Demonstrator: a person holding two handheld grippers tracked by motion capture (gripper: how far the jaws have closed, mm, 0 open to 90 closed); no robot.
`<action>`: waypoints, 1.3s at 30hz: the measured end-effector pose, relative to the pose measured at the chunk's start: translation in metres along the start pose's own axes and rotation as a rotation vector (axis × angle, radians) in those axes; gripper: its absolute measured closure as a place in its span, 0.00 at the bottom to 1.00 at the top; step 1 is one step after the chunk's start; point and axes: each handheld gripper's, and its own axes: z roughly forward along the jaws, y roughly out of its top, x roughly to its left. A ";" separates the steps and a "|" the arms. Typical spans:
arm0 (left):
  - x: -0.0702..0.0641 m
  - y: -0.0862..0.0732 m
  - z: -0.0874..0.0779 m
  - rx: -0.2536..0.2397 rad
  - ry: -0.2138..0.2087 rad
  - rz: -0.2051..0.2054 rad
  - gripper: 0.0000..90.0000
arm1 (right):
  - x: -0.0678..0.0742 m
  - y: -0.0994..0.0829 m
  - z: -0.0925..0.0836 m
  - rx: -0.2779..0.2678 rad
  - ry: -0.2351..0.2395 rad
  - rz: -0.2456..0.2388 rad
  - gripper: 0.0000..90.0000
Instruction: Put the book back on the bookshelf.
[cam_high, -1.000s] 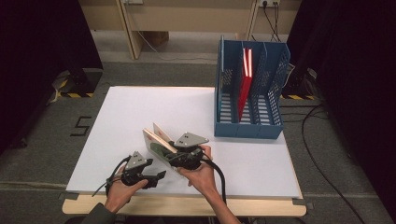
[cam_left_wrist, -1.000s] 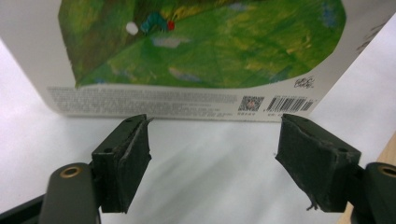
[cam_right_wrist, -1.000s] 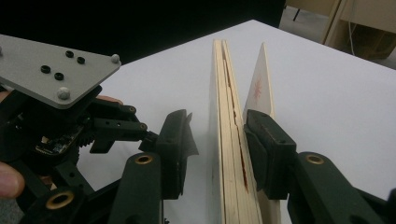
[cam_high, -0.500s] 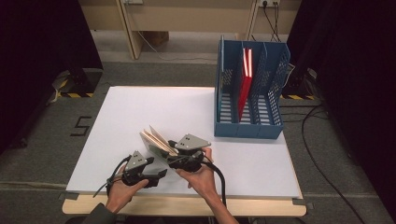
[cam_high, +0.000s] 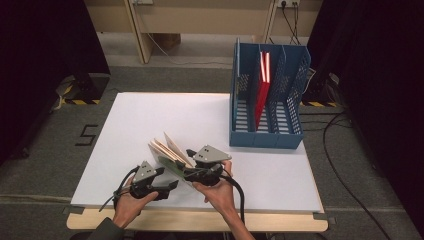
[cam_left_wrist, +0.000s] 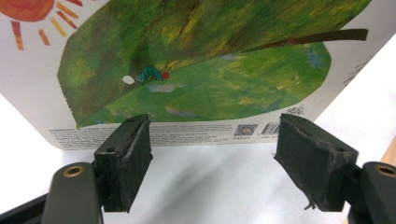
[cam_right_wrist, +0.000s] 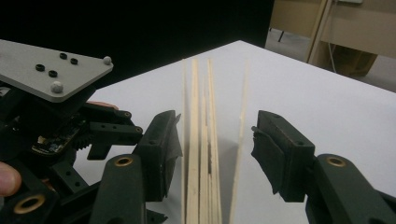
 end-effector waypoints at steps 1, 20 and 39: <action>0.001 0.000 0.000 0.002 0.001 -0.001 0.29 | 0.000 -0.001 0.000 -0.008 -0.005 -0.002 0.53; 0.016 -0.007 -0.010 0.028 0.022 -0.052 0.29 | 0.008 -0.037 0.008 -0.062 -0.007 0.016 0.56; 0.022 -0.008 -0.013 0.035 0.040 -0.076 0.29 | 0.010 -0.058 0.030 -0.098 -0.037 0.015 0.66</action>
